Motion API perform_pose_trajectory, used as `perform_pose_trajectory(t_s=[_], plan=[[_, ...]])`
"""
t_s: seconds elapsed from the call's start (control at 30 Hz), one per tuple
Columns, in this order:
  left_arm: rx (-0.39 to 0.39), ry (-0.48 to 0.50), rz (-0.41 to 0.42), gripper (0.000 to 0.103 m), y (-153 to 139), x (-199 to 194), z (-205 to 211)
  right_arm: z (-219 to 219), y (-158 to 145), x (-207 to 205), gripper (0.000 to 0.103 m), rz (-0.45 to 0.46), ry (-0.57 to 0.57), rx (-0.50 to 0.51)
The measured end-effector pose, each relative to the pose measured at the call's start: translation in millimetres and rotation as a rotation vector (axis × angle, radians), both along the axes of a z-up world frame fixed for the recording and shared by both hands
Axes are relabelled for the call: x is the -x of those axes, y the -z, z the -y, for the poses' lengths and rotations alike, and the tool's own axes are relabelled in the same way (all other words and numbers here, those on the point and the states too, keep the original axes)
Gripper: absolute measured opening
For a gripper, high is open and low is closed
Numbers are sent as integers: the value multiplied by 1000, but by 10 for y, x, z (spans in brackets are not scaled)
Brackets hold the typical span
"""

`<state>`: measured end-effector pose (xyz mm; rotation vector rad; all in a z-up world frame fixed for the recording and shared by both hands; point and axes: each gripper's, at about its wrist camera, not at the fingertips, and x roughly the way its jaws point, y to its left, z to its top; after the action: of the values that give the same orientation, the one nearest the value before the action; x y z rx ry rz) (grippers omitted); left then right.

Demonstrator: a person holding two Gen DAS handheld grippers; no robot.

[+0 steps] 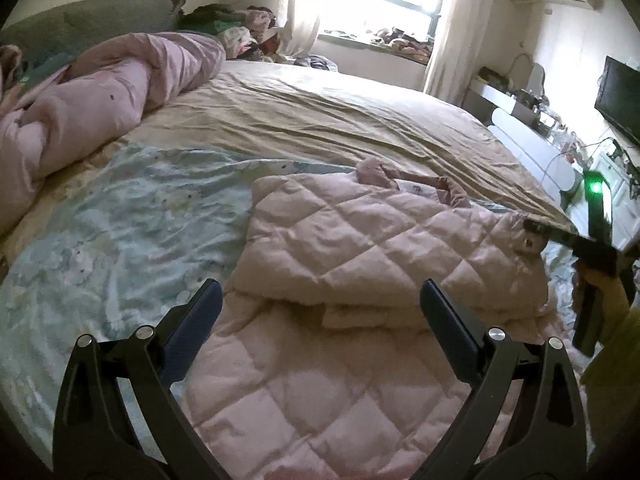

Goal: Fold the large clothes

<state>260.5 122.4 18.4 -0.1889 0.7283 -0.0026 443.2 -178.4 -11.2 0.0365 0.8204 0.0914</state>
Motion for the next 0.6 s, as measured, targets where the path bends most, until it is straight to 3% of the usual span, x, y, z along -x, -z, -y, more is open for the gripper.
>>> perform_pose_trajectory(t_s=[0.13, 0.27, 0.43, 0.53, 0.6], plan=[[-8, 9, -11, 92, 14, -88, -5, 23, 21, -7, 22, -29, 13, -7], [-20, 10, -27, 92, 53, -188, -37, 62, -9, 44, 40, -42, 27, -15], [-30, -6, -40, 92, 125, -259, -159, 50, -163, 249, 44, 31, 64, -25], [-36, -7, -46, 92, 142, -349, -197, -110, -190, 302, 47, 59, 16, -16], [-32, 16, -51, 92, 181, -446, -199, -306, -178, 312, 55, 67, -54, -6]])
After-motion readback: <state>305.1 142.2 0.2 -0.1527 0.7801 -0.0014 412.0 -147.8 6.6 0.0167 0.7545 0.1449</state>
